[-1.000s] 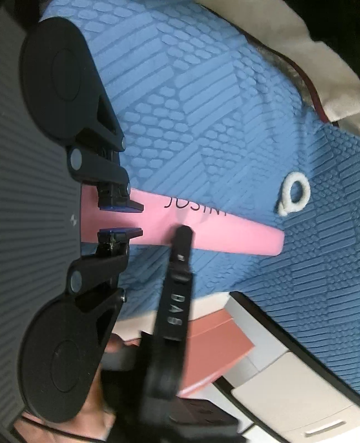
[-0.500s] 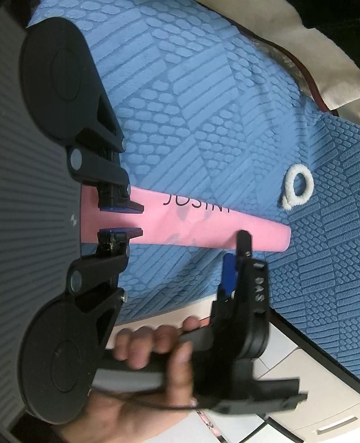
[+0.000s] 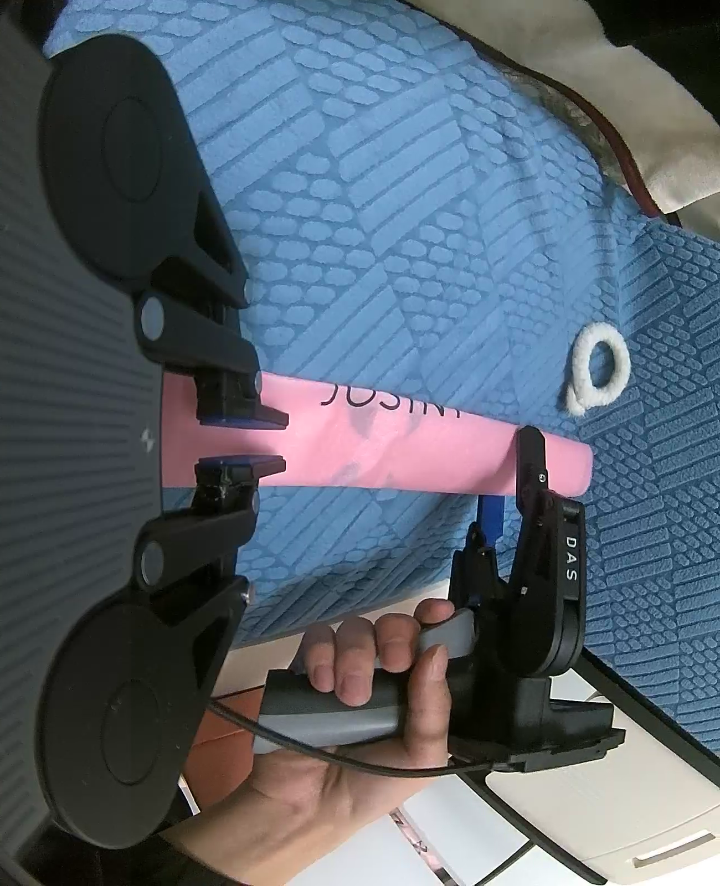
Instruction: Fold shopping bag
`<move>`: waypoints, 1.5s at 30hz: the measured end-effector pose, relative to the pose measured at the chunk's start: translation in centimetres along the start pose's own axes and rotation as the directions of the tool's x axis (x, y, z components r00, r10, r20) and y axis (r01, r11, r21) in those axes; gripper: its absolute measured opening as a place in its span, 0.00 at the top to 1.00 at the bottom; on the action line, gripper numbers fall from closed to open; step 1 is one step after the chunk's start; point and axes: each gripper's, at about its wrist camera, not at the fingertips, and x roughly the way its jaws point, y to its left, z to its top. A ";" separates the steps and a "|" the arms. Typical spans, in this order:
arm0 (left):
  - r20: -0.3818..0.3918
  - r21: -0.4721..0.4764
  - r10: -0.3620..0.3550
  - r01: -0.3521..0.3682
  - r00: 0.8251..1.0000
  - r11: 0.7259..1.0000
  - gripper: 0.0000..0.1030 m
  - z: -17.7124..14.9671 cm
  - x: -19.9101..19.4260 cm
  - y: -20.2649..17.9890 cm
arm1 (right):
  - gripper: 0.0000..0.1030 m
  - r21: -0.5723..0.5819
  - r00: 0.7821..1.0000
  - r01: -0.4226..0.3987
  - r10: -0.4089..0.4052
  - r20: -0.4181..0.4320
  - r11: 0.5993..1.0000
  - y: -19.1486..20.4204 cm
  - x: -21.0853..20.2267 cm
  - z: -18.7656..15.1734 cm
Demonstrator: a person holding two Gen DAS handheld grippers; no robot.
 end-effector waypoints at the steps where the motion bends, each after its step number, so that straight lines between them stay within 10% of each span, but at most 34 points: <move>1: 0.001 0.000 -0.001 0.001 1.000 1.000 0.89 0.0 0.0 0.0 | 0.55 -0.001 1.000 -0.014 0.014 -0.007 1.000 0.0 0.0 -0.1; 12: 0.016 -0.031 0.009 -0.009 1.000 0.999 0.89 -0.3 -0.1 0.1 | 0.85 -0.102 0.989 -0.142 0.145 0.020 0.985 2.6 -3.6 -1.3; 45: 0.181 -0.302 0.035 0.022 0.983 0.953 0.89 0.3 -6.0 3.9 | 0.89 -0.569 0.997 -0.072 0.083 -0.006 0.819 9.9 -10.7 -12.8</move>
